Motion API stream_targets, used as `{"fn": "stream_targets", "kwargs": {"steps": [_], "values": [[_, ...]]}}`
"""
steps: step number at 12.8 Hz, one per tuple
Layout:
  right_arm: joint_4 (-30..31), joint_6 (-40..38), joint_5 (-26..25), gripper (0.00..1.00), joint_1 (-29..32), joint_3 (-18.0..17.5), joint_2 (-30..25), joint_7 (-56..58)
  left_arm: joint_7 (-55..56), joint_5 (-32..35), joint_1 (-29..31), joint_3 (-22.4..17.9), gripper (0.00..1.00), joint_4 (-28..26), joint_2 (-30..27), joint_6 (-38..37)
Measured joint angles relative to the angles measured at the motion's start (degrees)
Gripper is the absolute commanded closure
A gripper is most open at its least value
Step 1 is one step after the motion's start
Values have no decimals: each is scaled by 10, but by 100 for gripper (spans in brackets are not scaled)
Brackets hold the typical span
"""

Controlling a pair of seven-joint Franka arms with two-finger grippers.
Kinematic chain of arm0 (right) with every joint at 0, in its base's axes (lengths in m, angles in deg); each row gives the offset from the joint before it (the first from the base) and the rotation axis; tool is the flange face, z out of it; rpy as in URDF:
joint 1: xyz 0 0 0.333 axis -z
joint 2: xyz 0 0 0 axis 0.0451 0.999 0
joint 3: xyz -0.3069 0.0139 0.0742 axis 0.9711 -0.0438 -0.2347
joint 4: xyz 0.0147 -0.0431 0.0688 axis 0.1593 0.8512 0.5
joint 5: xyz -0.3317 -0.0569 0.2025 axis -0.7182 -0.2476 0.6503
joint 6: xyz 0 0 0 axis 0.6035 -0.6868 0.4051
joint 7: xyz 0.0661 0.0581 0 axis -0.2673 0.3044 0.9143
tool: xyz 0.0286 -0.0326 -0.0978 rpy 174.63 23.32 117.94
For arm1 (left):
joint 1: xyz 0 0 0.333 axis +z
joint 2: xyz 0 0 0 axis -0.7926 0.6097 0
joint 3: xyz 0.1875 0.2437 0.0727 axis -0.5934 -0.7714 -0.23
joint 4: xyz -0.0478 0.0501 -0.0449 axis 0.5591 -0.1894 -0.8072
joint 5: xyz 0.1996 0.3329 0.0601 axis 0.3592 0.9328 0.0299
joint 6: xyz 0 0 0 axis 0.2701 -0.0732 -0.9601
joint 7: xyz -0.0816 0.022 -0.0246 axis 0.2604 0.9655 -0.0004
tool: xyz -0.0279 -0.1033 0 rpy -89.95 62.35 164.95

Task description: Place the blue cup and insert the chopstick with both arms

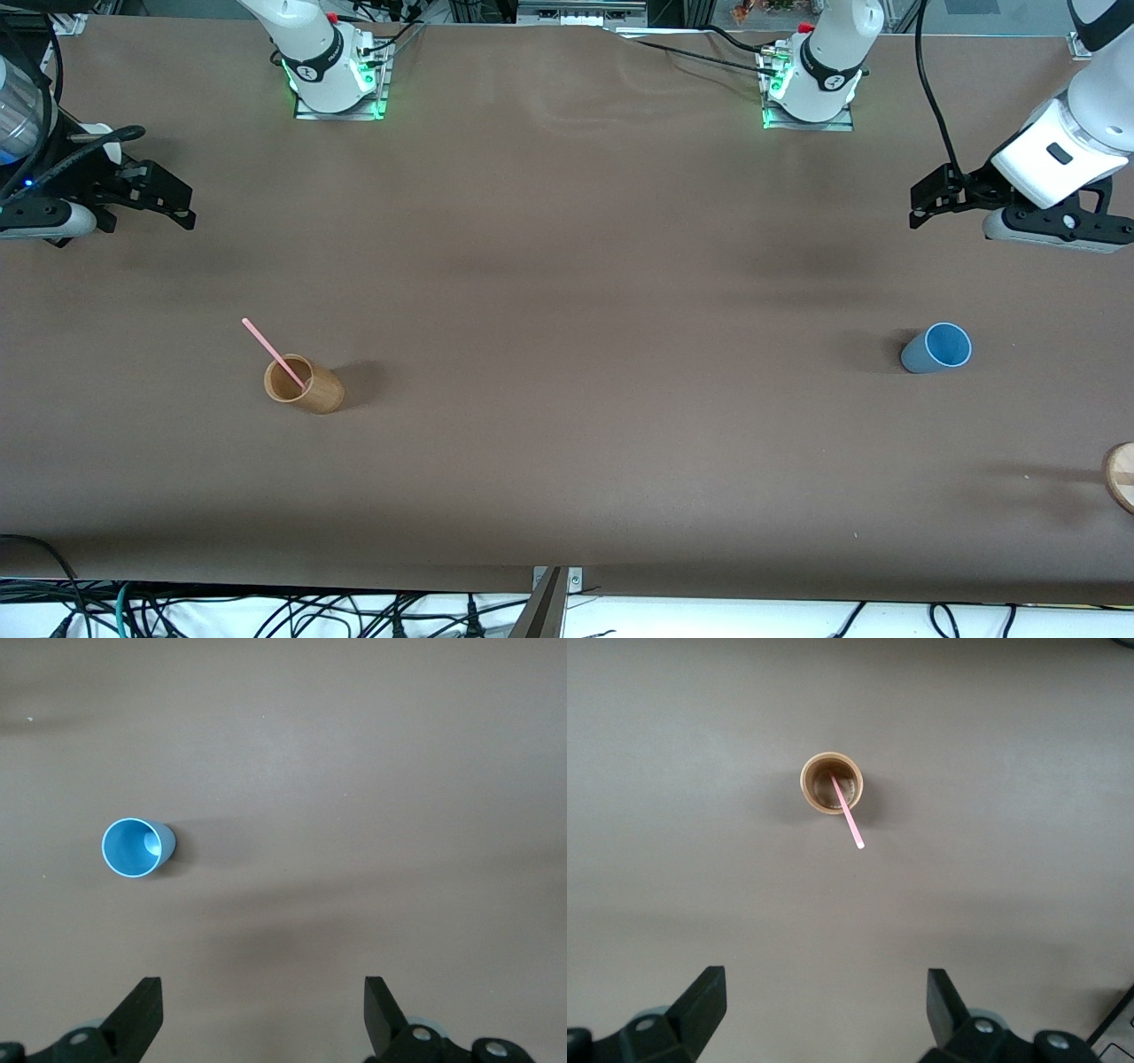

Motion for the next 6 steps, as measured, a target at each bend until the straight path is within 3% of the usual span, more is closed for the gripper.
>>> {"fn": "stream_targets", "kwargs": {"steps": [6], "values": [[0,0,0,0,0,0,0,-2,0,0,5,0,0,0,0,0]]}}
